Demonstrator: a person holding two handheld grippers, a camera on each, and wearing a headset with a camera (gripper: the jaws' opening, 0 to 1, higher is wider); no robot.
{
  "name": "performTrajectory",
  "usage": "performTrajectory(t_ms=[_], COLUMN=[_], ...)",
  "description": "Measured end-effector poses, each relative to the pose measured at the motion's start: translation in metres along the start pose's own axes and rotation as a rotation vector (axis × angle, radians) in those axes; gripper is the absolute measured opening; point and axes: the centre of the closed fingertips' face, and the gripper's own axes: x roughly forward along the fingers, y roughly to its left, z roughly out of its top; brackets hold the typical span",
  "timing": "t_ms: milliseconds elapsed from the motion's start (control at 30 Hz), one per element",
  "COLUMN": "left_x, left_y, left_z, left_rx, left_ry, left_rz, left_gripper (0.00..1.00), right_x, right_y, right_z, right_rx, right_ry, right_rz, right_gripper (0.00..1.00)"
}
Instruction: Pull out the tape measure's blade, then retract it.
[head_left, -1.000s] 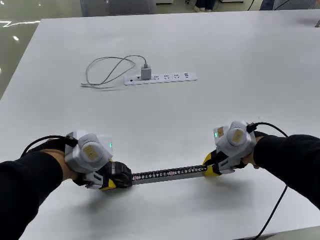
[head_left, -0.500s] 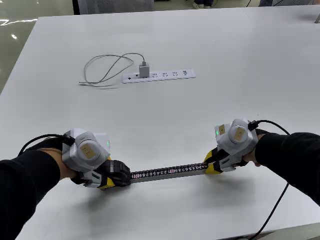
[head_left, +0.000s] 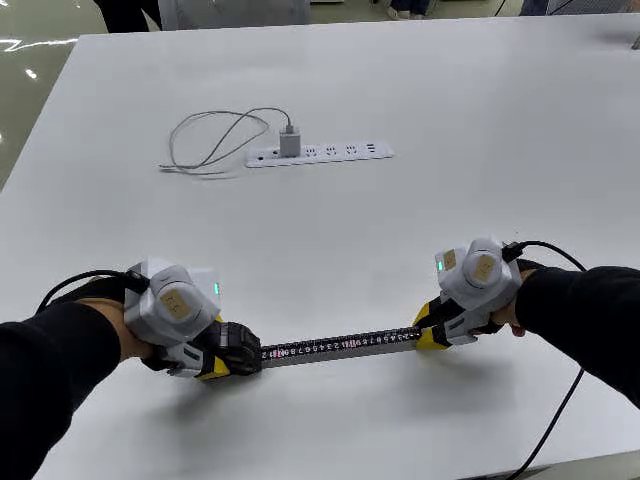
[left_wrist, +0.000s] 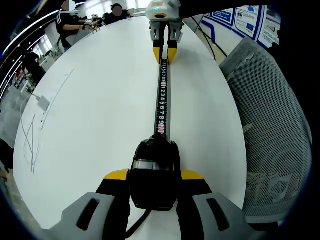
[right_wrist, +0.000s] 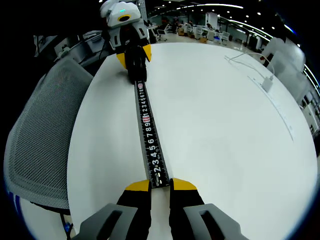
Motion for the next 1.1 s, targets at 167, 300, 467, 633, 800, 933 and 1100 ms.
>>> performTrajectory(t_ms=[167,300,467,633,800,933,1100], left_x=[0.0,0.0,0.0,0.0,0.0,0.0,0.0], left_y=[0.0,0.0,0.0,0.0,0.0,0.0,0.0], left_z=[0.0,0.0,0.0,0.0,0.0,0.0,0.0], left_rx=[0.0,-0.001,-0.003,-0.002,-0.002,-0.002,-0.002], left_ry=[0.001,-0.001,-0.002,-0.001,-0.001,-0.001,-0.002], left_rz=[-0.001,0.001,0.003,0.001,0.001,0.002,0.004], left_gripper=[0.3,0.3,0.3,0.3,0.3,0.3,0.3], right_x=[-0.002,-0.003,-0.004,-0.004,-0.005,-0.006,-0.008], right_y=[0.0,0.0,-0.002,-0.002,-0.002,-0.003,-0.004], right_z=[-0.003,-0.003,-0.006,-0.007,-0.008,-0.011,-0.013], right_rx=[0.001,0.001,0.003,0.006,0.01,0.011,0.006], right_ry=[0.003,0.006,0.009,0.008,0.008,0.011,0.019], right_rz=[-0.001,-0.002,-0.002,-0.004,-0.01,-0.014,-0.015], right_gripper=[0.09,0.09,0.09,0.09,0.09,0.09,0.09])
